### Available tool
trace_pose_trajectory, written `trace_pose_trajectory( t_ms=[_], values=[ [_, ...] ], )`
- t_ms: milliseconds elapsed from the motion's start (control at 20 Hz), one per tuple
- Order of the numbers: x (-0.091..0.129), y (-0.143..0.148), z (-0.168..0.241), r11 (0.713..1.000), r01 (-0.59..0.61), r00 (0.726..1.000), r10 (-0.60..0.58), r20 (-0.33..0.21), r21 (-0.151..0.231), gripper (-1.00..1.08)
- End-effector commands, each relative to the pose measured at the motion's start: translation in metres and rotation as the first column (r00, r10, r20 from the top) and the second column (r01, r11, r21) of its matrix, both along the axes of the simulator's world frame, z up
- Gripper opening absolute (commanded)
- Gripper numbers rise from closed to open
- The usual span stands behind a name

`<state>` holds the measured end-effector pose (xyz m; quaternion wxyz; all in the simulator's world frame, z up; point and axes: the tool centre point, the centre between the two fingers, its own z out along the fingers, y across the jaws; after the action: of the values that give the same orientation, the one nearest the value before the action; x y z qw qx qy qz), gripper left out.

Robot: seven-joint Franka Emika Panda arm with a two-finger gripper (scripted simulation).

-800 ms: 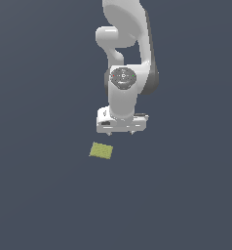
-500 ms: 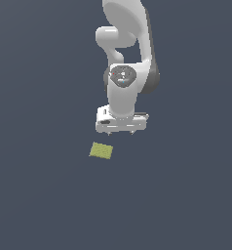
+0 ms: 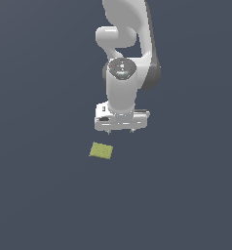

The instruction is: Pick up the object and move it to a goal position.

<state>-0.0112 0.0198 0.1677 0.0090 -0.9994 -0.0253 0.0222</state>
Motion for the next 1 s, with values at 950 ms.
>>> trace_pose_trajectory(
  t_ms=[950],
  values=[
    [0.005, -0.022, -0.023, 0.964, -0.266, 0.964, 0.266, 0.008, -0.004, 1.0]
  ],
)
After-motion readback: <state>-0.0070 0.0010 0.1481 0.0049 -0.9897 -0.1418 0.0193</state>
